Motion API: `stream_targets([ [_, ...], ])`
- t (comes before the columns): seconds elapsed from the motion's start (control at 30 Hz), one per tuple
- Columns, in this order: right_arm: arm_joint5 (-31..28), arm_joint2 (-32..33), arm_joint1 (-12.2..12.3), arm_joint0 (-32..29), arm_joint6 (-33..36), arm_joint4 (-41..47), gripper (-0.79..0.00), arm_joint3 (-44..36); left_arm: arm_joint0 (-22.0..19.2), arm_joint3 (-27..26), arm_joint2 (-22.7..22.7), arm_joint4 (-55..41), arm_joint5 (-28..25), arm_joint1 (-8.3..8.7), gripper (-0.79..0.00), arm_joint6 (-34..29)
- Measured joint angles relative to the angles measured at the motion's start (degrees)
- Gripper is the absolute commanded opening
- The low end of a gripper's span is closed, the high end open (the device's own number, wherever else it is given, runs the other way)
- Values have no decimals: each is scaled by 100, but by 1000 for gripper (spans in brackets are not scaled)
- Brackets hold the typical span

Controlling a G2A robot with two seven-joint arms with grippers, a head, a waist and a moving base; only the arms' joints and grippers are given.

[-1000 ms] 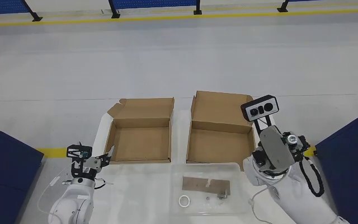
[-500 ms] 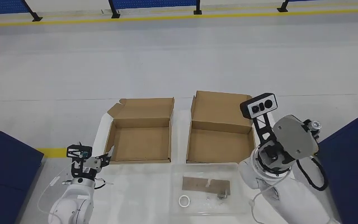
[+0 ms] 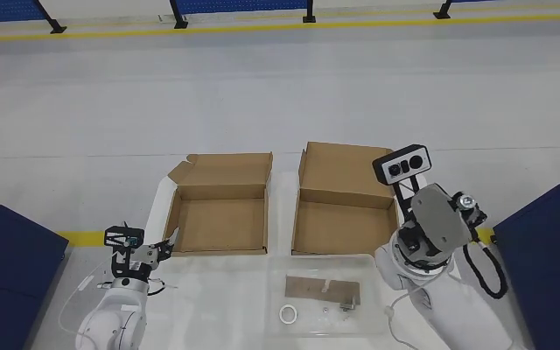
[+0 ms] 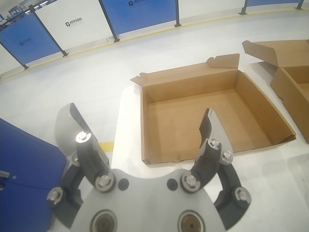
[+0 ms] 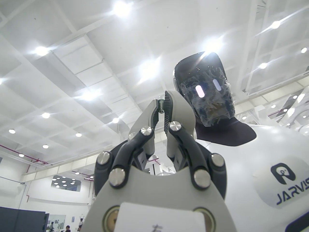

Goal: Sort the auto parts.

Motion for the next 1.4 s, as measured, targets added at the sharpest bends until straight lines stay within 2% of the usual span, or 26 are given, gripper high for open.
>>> stream_targets([
  [0.6,111,295,-229,-215,-154,-443,-785,4,0,0,0,0,0,0,0,0],
  [0.93,105,312,-240,-217,-142,-460,-785,10,0,0,0,0,0,0,0,0],
  [1.17,341,753,-202,-403,-403,-1516,-785,-64,0,0,0,0,0,0,0,0],
  [1.4,400,912,-202,-479,-357,-1684,-785,-103,0,0,0,0,0,0,0,0],
])
